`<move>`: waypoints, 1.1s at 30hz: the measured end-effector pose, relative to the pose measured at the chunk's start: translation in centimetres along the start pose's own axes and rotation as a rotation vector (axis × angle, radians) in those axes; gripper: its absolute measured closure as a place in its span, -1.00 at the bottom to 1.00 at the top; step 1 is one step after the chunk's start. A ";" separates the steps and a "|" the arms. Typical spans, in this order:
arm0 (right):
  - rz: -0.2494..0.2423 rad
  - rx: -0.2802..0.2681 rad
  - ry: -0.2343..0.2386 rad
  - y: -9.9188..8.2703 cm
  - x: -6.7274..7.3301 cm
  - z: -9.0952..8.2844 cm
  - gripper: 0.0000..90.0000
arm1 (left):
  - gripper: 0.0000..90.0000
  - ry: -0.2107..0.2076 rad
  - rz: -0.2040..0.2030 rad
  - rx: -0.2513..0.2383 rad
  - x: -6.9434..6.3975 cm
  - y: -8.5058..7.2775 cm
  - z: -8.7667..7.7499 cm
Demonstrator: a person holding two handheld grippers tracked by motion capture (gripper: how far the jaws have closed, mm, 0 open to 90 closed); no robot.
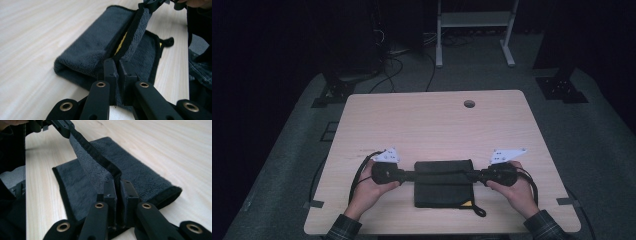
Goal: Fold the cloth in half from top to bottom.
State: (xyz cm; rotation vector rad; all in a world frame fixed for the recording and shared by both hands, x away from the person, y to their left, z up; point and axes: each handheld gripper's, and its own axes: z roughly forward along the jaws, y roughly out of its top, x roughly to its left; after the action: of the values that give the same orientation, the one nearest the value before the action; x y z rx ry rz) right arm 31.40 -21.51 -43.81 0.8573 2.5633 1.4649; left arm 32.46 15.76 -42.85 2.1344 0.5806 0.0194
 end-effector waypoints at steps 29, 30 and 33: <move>-0.003 -0.032 0.033 -1.0 0.9 -1.0 0.79 | 0.65 -0.038 -0.024 -0.057 -0.9 -0.7 -0.7; 0.003 -0.022 0.032 -1.0 0.8 -0.7 0.81 | 0.67 -0.030 -0.032 -0.056 -0.7 -0.6 -0.2; -0.014 0.023 0.047 -1.0 0.8 0.7 0.87 | 0.71 -0.032 -0.035 -0.037 -0.7 -0.7 0.9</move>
State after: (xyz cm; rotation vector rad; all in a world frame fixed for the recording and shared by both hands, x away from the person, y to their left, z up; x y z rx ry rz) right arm 30.53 -20.96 -44.87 0.8162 2.6187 1.4723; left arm 31.77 15.08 -43.80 2.0847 0.5940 -0.0237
